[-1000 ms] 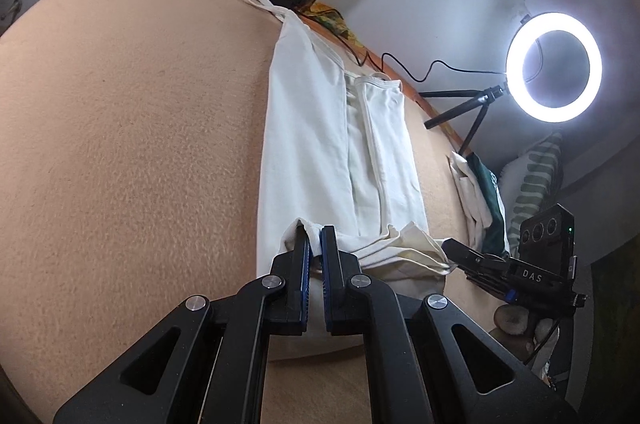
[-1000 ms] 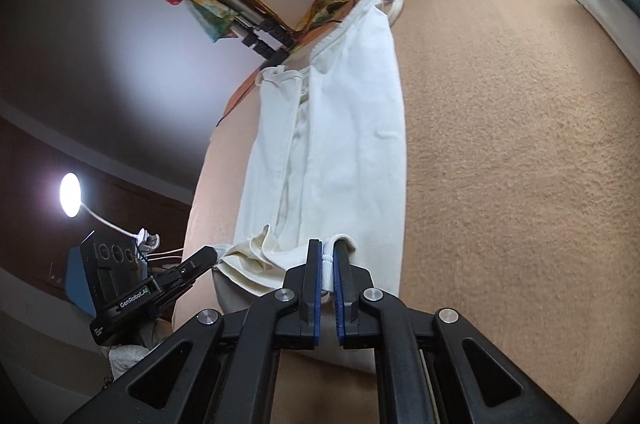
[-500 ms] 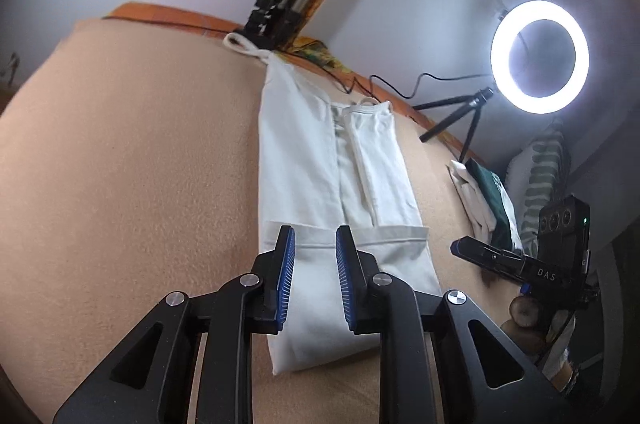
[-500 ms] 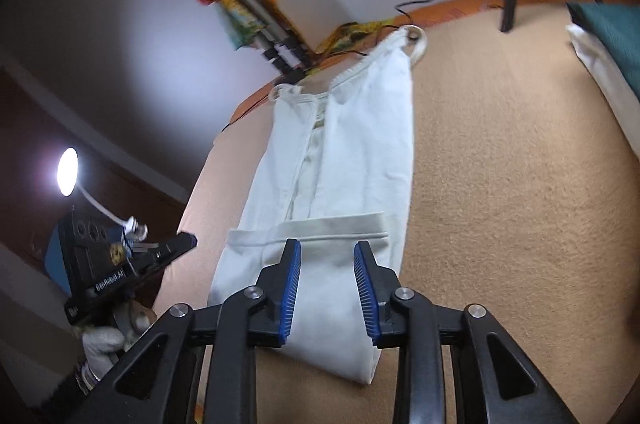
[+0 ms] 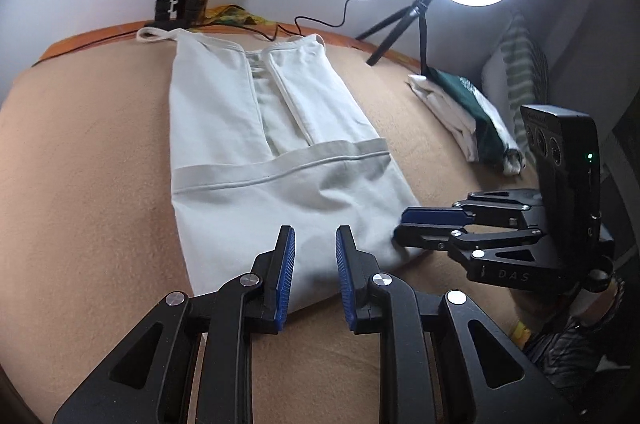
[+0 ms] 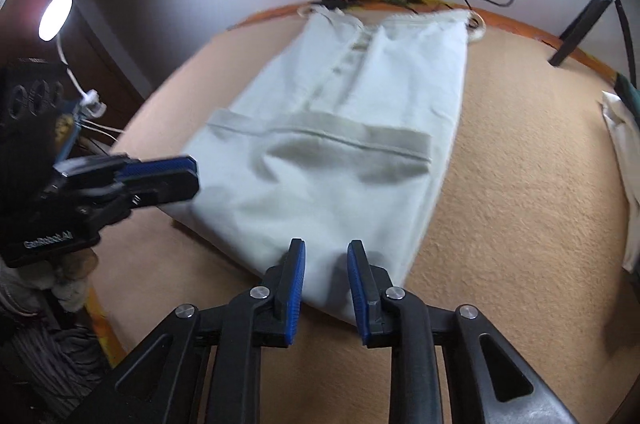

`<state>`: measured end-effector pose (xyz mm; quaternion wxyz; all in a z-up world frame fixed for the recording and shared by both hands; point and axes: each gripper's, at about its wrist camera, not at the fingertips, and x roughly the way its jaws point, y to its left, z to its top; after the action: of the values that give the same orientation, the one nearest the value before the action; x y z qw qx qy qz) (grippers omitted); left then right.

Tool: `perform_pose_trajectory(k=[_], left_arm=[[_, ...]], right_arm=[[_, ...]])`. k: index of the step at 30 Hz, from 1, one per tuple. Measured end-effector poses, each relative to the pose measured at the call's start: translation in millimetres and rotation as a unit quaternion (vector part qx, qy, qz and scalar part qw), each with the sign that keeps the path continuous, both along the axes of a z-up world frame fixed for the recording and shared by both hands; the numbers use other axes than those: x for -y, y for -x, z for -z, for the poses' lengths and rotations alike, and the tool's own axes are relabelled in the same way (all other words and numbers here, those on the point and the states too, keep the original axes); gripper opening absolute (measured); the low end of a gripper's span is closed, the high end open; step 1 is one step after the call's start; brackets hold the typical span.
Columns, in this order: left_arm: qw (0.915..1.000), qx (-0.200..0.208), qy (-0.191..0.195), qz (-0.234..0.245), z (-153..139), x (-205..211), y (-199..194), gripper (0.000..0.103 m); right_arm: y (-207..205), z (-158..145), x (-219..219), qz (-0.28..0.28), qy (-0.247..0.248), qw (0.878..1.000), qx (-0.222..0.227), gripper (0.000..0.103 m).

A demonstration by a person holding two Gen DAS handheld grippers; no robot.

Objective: Fold small clothes
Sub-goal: 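Open both grippers and lift them off the folded hem, then pinch the folded hem edge with the right gripper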

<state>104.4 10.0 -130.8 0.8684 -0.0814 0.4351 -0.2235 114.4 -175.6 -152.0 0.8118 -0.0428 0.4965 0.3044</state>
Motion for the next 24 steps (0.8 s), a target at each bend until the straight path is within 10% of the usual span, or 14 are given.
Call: perform_pose_trajectory(k=[19, 24], left_arm=[[0.9997, 0.002, -0.019, 0.016, 9.6, 19.2, -3.9, 0.019], [0.9999, 0.004, -0.015, 0.005, 8.7, 17.9, -9.1, 0.019]], right_arm=[[-72.3, -2.7, 29.8, 0.083, -0.100, 0.991, -0.011, 0.036], [-73.1, -0.1, 27.7, 0.075, -0.104, 0.991, -0.023, 0.004]])
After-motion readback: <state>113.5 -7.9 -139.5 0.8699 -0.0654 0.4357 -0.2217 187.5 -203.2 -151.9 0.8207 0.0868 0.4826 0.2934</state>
